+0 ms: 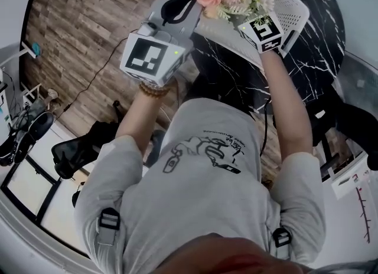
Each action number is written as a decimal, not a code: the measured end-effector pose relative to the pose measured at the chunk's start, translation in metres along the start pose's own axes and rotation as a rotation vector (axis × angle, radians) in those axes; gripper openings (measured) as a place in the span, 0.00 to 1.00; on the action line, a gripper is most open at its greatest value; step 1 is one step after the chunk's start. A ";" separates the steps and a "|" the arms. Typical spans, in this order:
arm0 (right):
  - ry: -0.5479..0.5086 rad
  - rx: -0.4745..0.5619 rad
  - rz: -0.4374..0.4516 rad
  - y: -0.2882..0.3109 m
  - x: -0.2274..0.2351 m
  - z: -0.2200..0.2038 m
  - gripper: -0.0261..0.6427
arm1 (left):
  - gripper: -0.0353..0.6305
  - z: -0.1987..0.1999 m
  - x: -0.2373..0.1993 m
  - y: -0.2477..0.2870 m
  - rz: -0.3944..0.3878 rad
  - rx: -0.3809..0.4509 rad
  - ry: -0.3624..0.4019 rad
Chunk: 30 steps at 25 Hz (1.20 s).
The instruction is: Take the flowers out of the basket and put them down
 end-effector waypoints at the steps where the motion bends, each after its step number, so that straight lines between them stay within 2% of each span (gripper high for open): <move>1: -0.003 0.005 -0.001 -0.002 0.000 0.005 0.56 | 0.06 0.005 0.001 -0.001 0.000 0.005 0.005; 12: -0.016 0.056 -0.029 -0.030 -0.005 0.068 0.56 | 0.06 0.074 0.019 -0.013 -0.002 0.094 0.079; 19: -0.037 0.075 -0.033 -0.047 -0.014 0.108 0.56 | 0.06 0.113 0.030 -0.027 0.002 0.141 0.100; 30: -0.051 0.090 -0.036 -0.069 -0.032 0.152 0.56 | 0.06 0.156 0.053 -0.053 -0.010 0.172 0.127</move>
Point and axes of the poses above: the fingertips, and each gripper's own axes: y forward along the fingers, x to its right, z out of its top, the point moved 1 cm from there along -y, backward along the fingers, and after that the axes turned 3 degrees about y, right-handed, at the moved point
